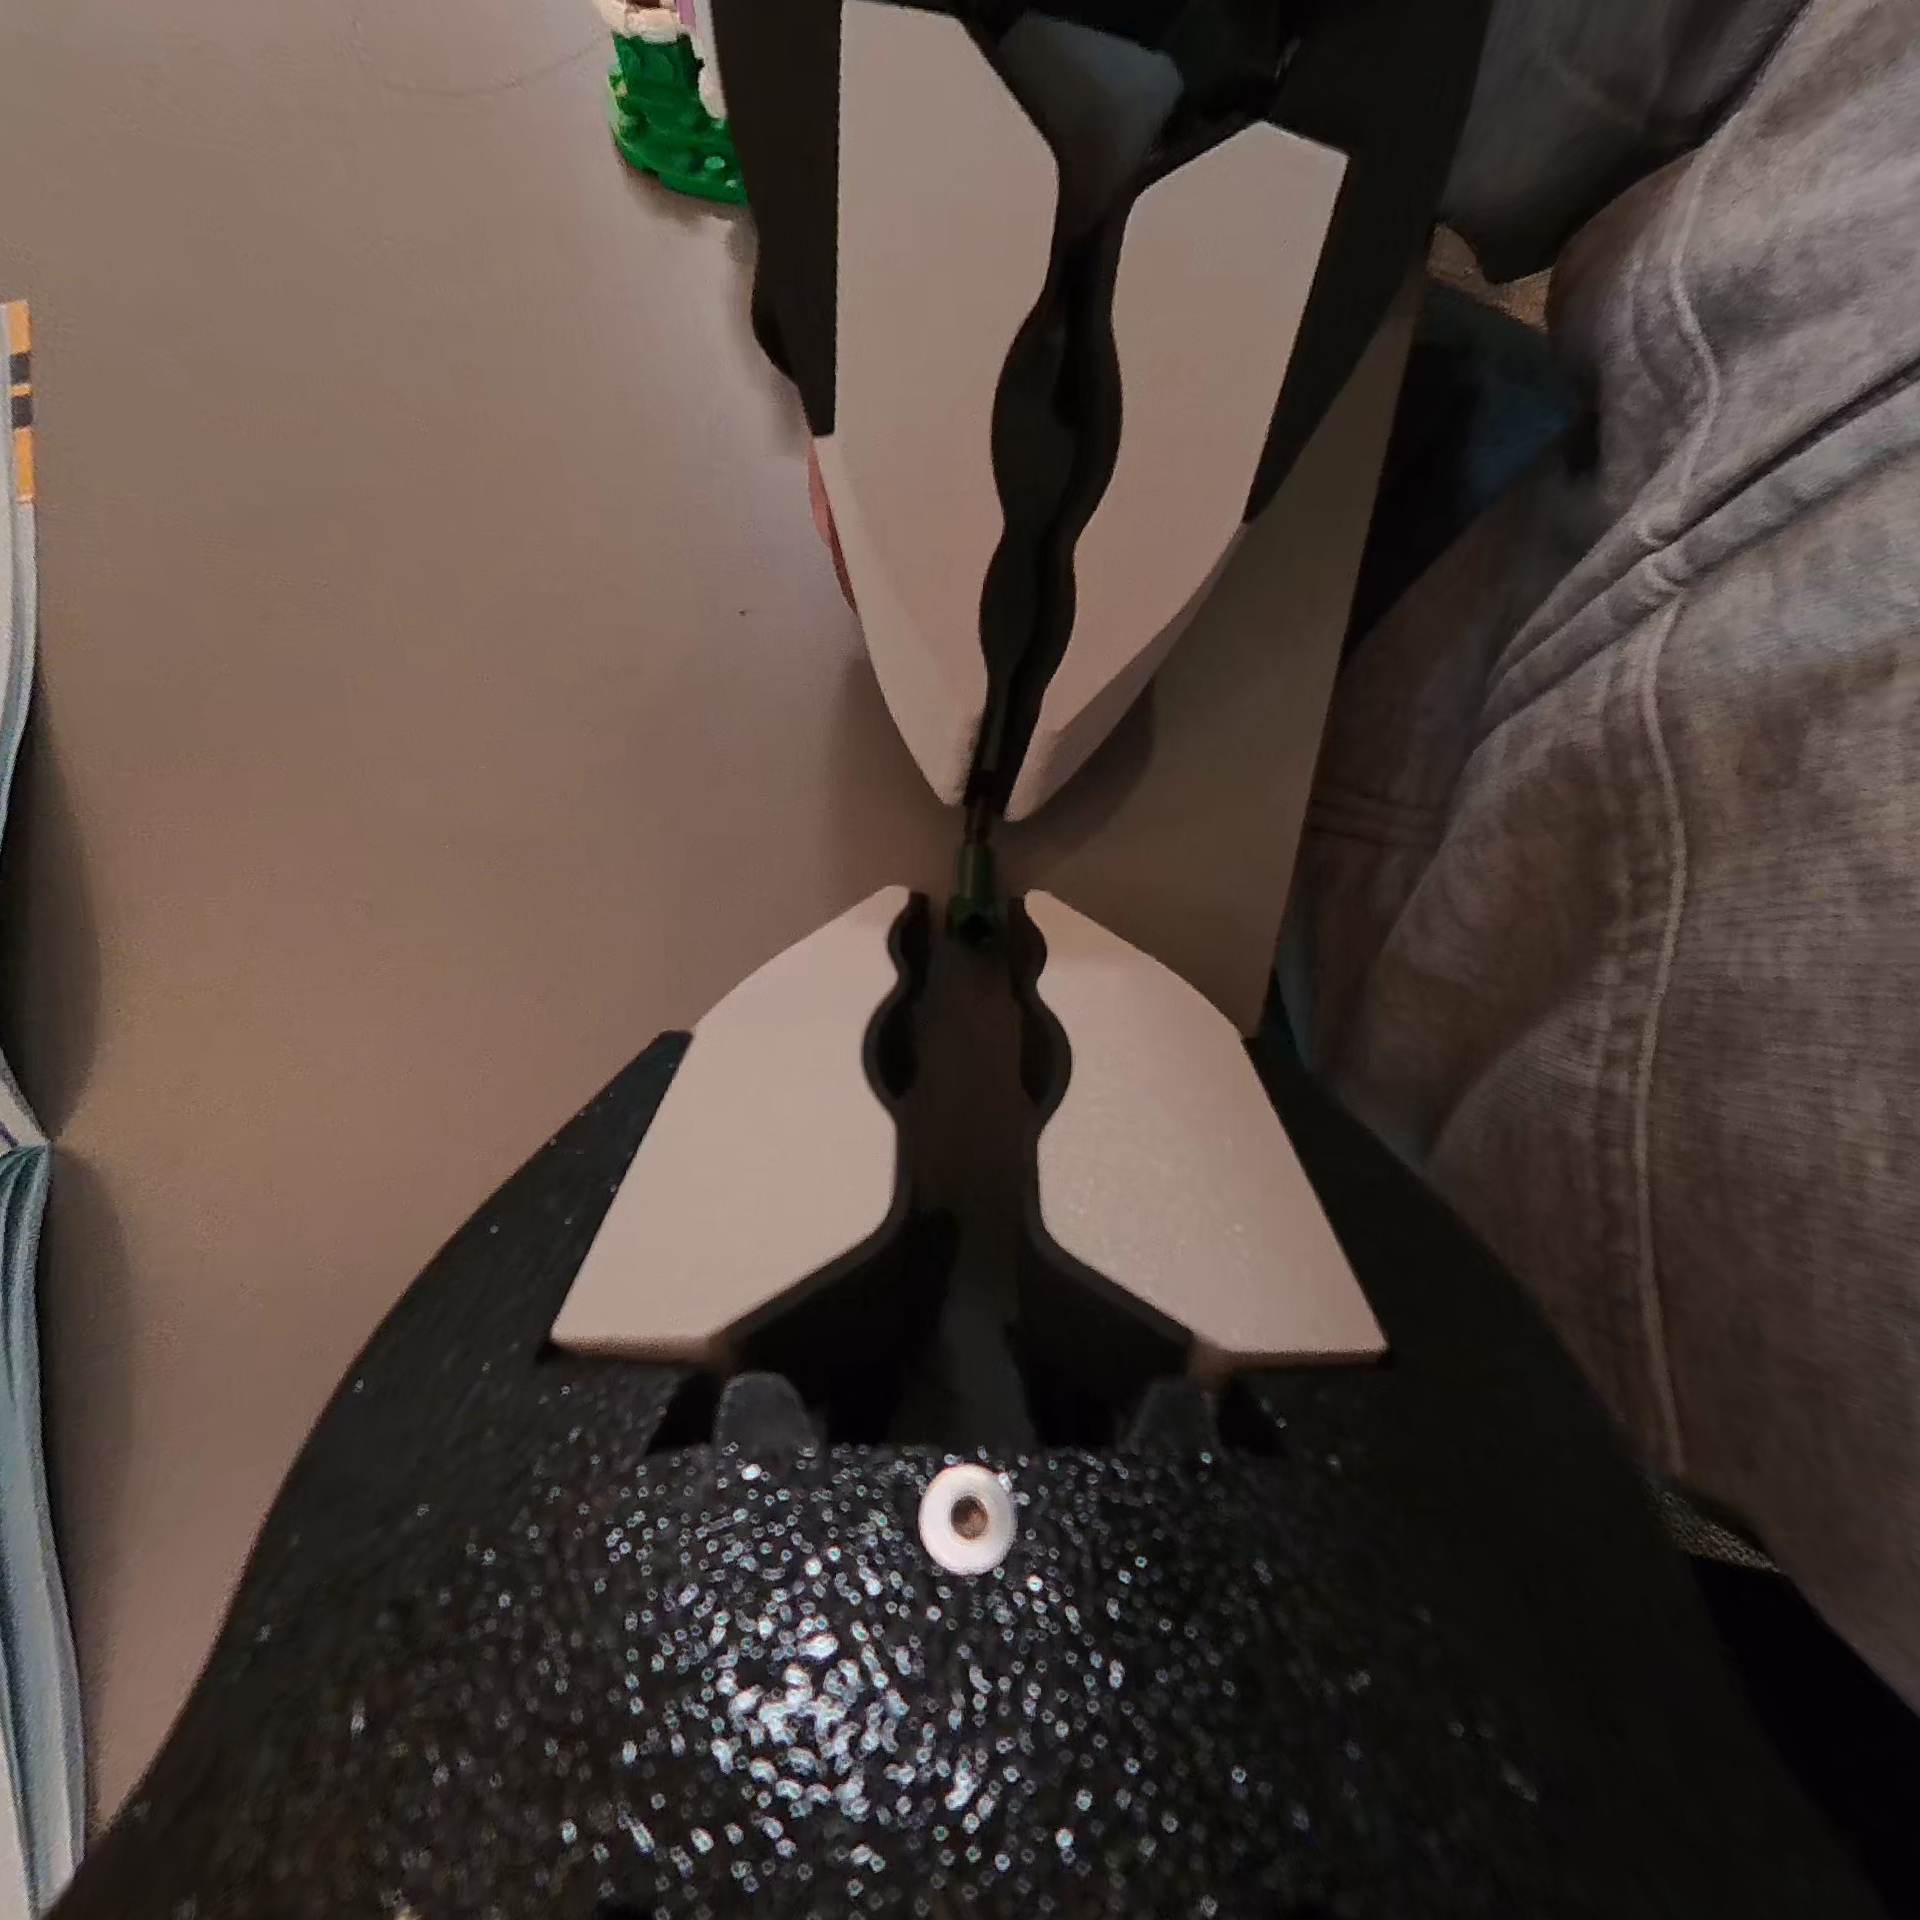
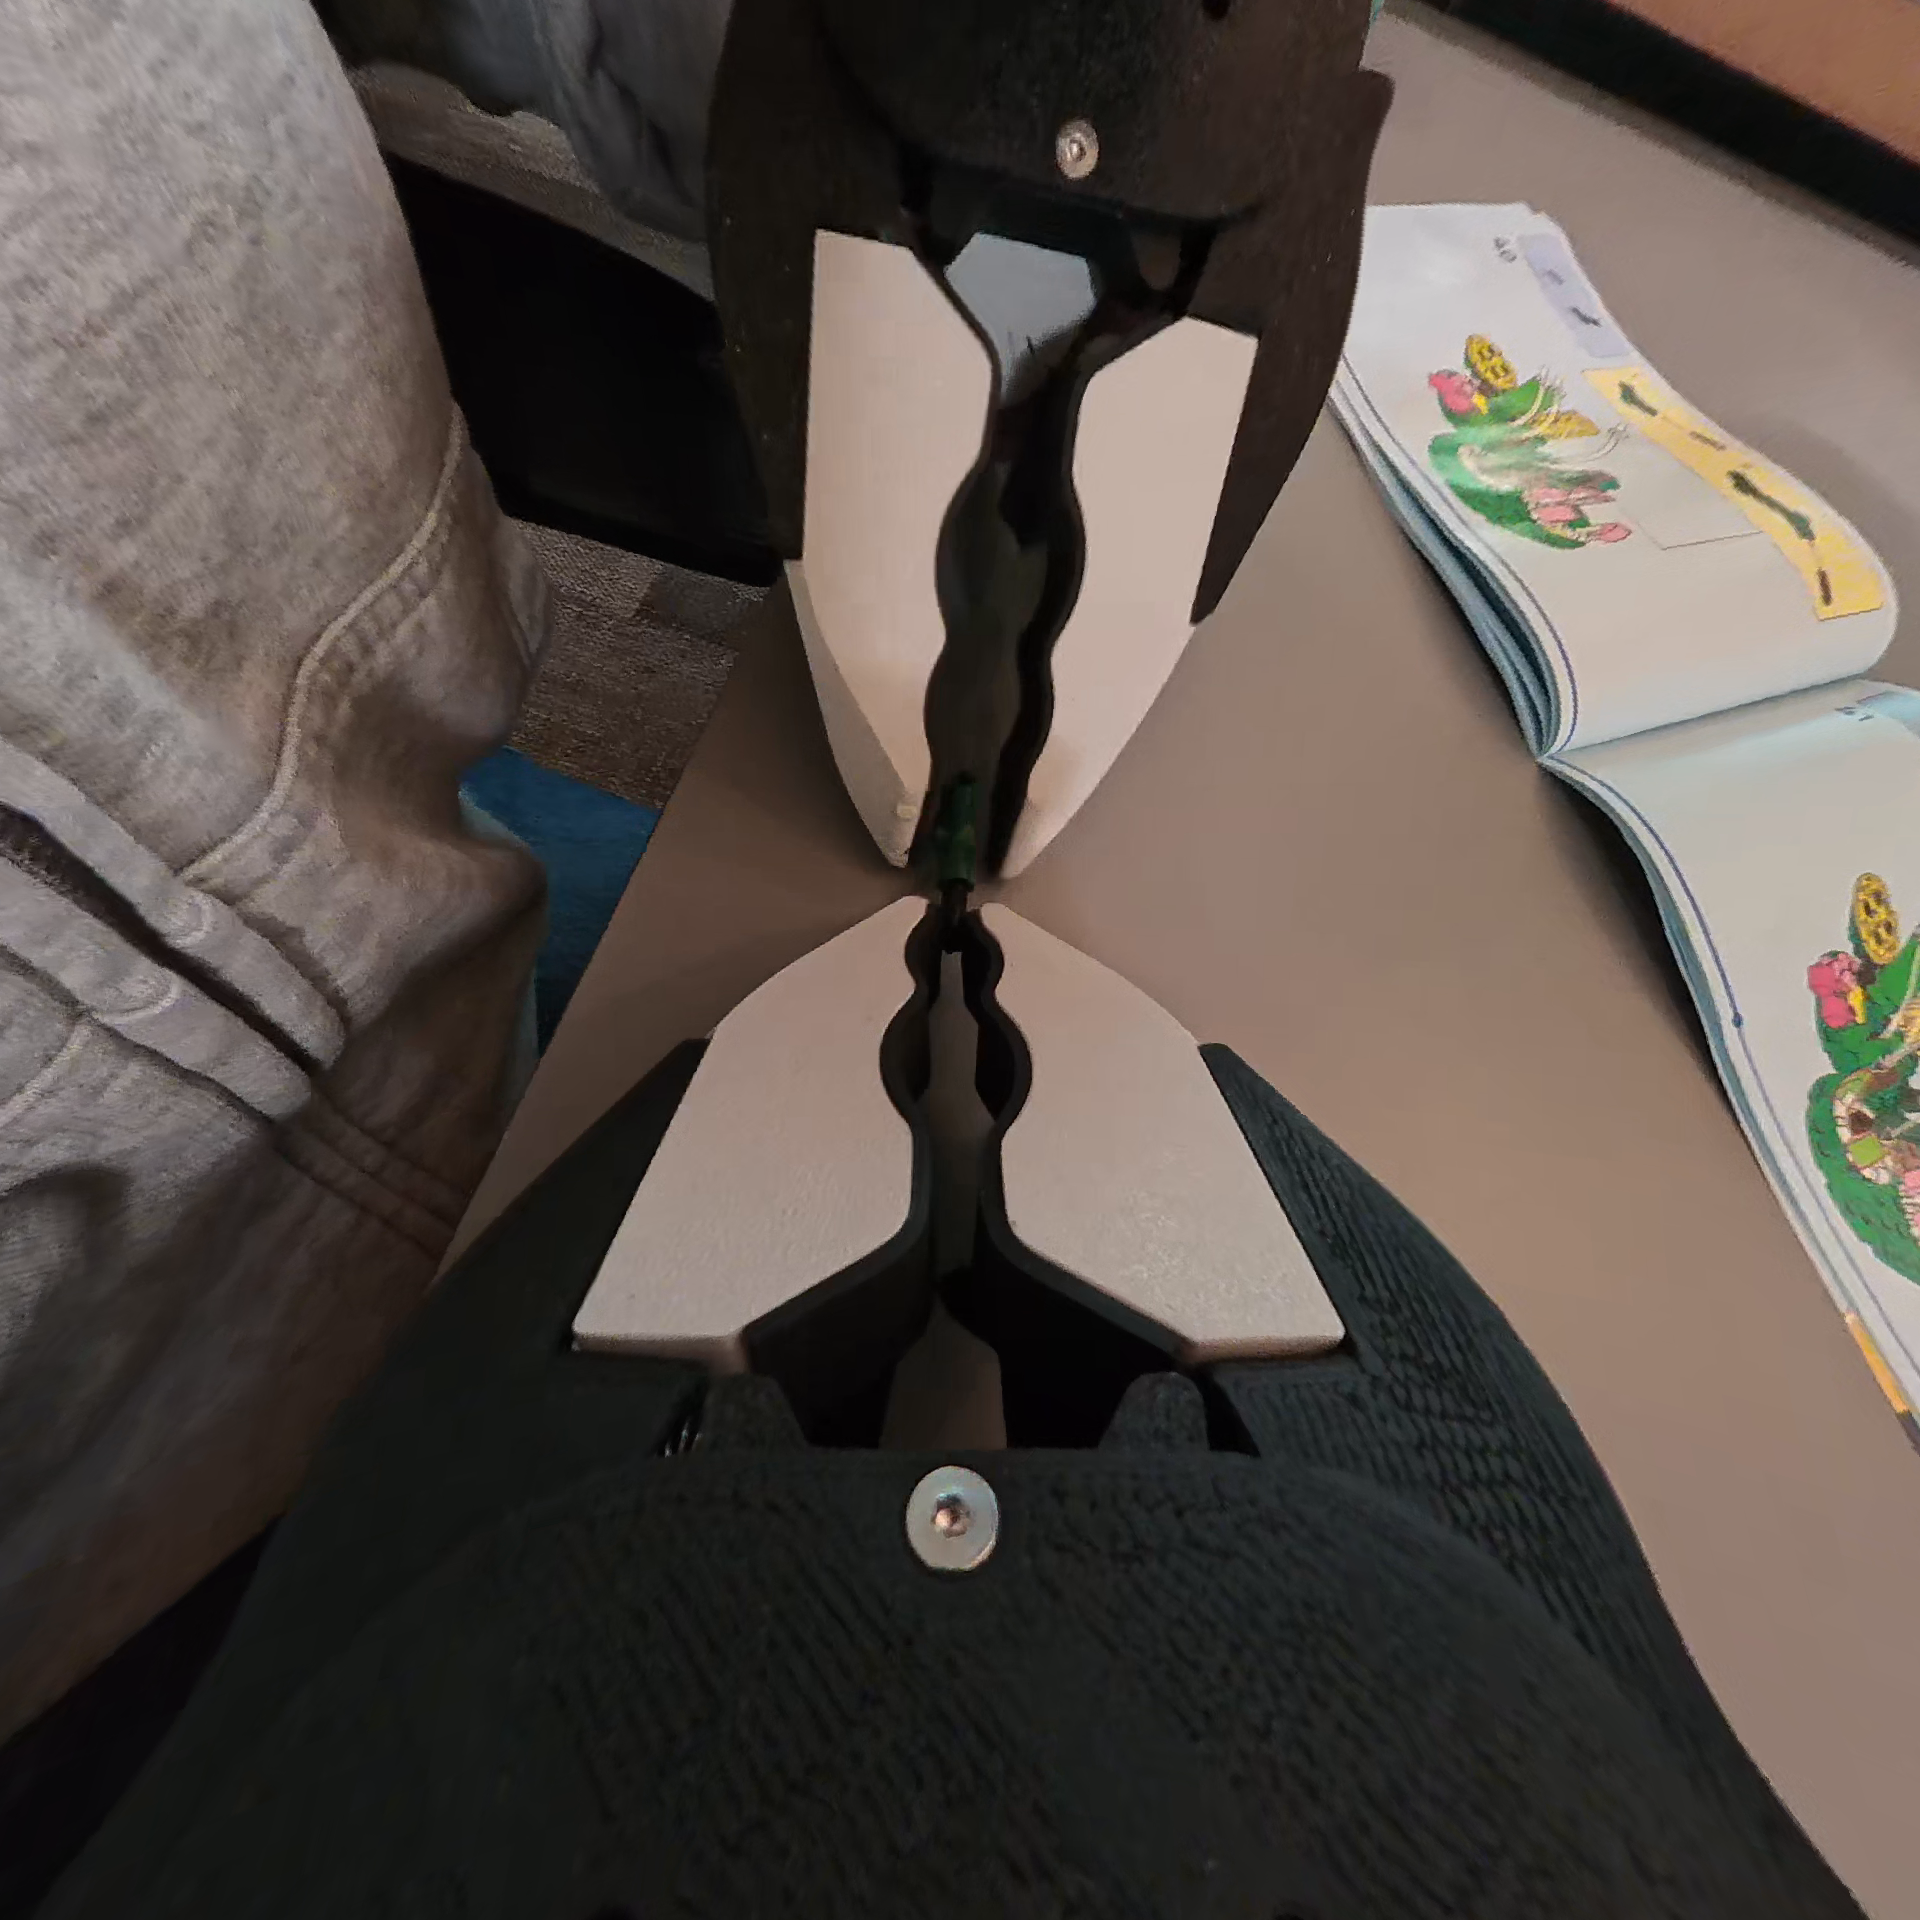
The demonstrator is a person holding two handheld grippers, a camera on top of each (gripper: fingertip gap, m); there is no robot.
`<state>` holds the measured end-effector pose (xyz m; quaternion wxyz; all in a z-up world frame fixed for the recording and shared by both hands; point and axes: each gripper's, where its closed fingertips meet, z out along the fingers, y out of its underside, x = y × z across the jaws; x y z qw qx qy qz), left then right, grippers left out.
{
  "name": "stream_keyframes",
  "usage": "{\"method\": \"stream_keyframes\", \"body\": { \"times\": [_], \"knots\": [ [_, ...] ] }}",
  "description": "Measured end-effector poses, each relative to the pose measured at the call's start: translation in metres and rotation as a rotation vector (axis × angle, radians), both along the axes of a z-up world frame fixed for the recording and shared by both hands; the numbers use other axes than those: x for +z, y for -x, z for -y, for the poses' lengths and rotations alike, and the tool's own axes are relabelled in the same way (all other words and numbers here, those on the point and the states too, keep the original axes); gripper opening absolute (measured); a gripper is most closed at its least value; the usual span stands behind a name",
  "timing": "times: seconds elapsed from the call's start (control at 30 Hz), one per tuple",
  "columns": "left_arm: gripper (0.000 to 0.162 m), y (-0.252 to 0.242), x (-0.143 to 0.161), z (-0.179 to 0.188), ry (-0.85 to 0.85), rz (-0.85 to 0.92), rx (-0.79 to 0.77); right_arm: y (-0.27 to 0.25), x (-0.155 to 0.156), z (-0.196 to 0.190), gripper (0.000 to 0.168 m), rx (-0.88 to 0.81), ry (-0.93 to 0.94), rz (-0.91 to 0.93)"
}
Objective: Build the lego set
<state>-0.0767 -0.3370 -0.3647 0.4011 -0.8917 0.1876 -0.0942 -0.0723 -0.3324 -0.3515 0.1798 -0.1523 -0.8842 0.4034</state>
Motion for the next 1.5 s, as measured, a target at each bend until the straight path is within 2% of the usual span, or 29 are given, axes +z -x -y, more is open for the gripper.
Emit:
{"method": "stream_keyframes", "body": {
  "times": [0.03, 0.23, 0.47, 0.77, 1.5],
  "knots": [
    [0.011, -0.001, 0.0, 0.0, -0.004, -0.008, -0.005, 0.0, 0.0, 0.0, 0.003, -0.003, -0.003, -0.014],
    [0.008, -0.003, 0.005, 0.003, -0.088, -0.116, -0.07, -0.003, 0.007, 0.004, 0.002, 0.012, 0.019, -0.08],
    [0.007, -0.005, 0.013, 0.005, -0.155, -0.129, -0.079, -0.002, 0.013, 0.007, 0.002, 0.013, 0.032, -0.139],
    [0.007, -0.002, 0.002, 0.004, -0.093, -0.18, -0.065, 0.0, 0.005, 0.008, 0.001, 0.006, -0.027, -0.127],
    [0.008, 0.002, 0.002, 0.001, -0.082, -0.147, -0.03, 0.005, 0.005, 0.005, 0.003, -0.03, -0.041, -0.166]
  ]
}}
